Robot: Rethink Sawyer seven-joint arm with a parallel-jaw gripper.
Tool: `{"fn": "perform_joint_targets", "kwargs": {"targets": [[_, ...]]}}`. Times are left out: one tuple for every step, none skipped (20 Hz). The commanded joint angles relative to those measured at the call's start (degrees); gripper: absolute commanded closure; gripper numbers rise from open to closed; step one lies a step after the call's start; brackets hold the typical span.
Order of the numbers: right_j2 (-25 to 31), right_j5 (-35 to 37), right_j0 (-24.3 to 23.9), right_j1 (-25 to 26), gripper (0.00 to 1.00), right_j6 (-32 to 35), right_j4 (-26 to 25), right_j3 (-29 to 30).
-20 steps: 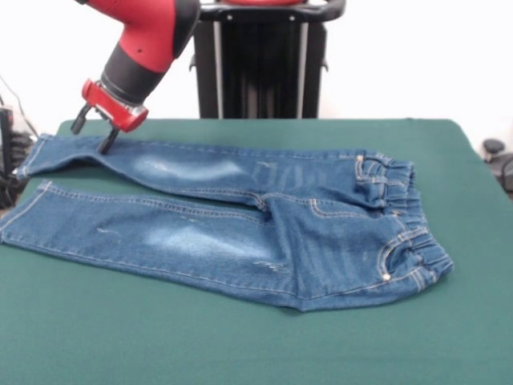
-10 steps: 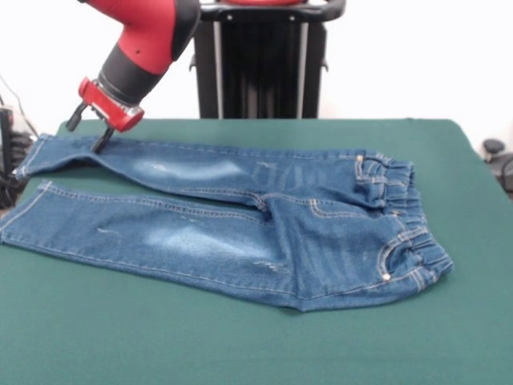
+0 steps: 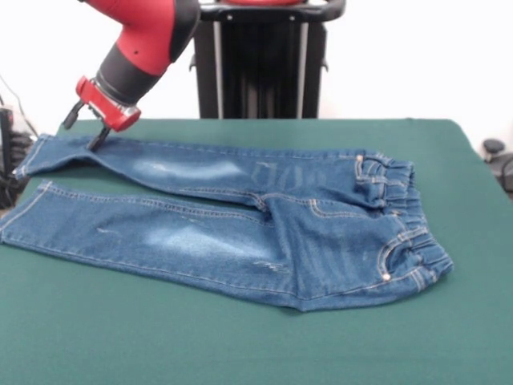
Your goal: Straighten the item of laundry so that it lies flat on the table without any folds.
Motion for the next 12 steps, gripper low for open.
{"fn": "perform_joint_targets", "kwargs": {"targets": [[0.0, -5.2, 1.9, 3.5, 0.00, 3.7, 6.3, -2.9], [-0.1, -5.1, 1.6, 3.2, 0.00, 3.3, 5.9, -3.1], [-0.4, -5.2, 1.4, 3.1, 0.00, 2.9, 5.8, -3.3], [-0.8, -5.1, 1.1, 3.0, 0.00, 2.5, 5.5, -3.6], [-1.1, -5.0, 0.9, 2.9, 0.00, 2.1, 5.2, -3.8], [-1.4, -4.8, 0.7, 2.5, 0.00, 1.8, 4.9, -3.9], [-1.6, -4.7, 0.9, 2.9, 0.00, 1.8, 5.1, -4.2], [-2.1, -4.8, 1.1, 2.9, 0.00, 1.8, 5.2, -4.1], [-2.5, -5.2, 1.4, 3.2, 0.00, 1.9, 5.7, -4.0], [-2.9, -5.5, 1.7, 3.5, 0.00, 2.0, 6.1, -4.0], [-2.4, -4.9, 1.2, 2.8, 0.00, 1.9, 5.5, -4.4], [-2.1, -4.4, 1.2, 2.1, 0.00, 1.8, 4.9, -4.2]]}}
